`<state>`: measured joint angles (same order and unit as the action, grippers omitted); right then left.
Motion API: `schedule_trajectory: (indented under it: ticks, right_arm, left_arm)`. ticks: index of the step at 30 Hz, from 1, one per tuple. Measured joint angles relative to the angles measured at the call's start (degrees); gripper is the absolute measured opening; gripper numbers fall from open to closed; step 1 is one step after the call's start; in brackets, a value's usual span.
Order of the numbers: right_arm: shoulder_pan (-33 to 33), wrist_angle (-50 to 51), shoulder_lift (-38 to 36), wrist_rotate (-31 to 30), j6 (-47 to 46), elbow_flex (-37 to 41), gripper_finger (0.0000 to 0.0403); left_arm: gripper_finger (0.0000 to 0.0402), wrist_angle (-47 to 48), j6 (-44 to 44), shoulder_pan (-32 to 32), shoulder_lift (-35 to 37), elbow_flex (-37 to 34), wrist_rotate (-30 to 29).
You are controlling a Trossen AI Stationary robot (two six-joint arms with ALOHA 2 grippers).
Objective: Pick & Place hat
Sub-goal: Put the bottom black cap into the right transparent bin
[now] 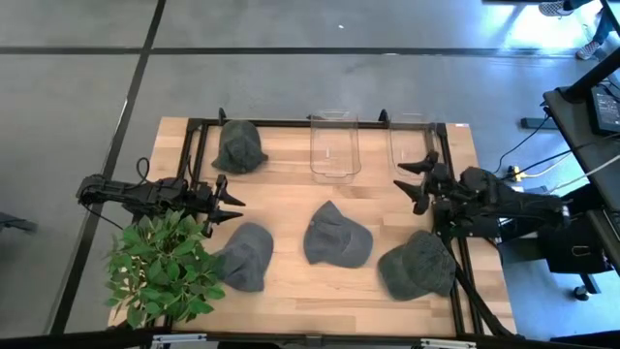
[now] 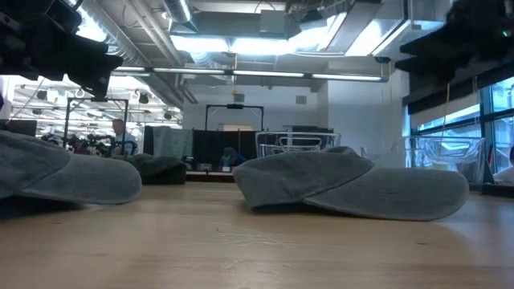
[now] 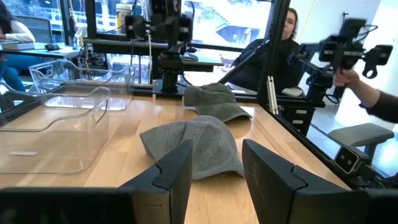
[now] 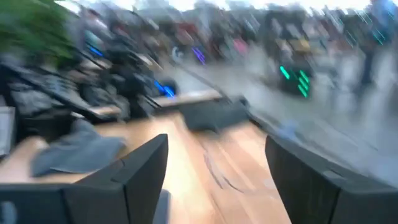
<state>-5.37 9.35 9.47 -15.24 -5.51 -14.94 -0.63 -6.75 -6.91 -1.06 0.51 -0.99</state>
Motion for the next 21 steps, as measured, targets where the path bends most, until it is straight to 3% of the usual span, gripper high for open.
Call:
schedule_trajectory:
  ticks: [4, 9, 15, 21]
  right_arm:
    - [0.0, 16.1, 13.4, -4.8, -7.7, -14.2, 0.0271]
    - [0.0, 41.3, 32.3, -3.6, -20.0, -33.0, 0.0272]
    - [1.3, 64.2, 49.2, 8.5, -40.4, -46.4, 0.0272]
    - [10.1, 72.0, 56.2, 22.7, -56.3, -47.1, 0.0272]
  left_arm:
    - [0.0135, 0.0, 0.0, 0.0, 0.0, 0.0, 0.0]
    - [0.0135, -0.3, 0.0, 0.0, 0.0, 0.0, -1.4]
    - [0.0135, -0.3, 0.0, 0.0, 0.0, 0.0, -1.5]
    - [0.0132, -0.3, 1.5, 0.0, 0.0, 0.0, -1.5]
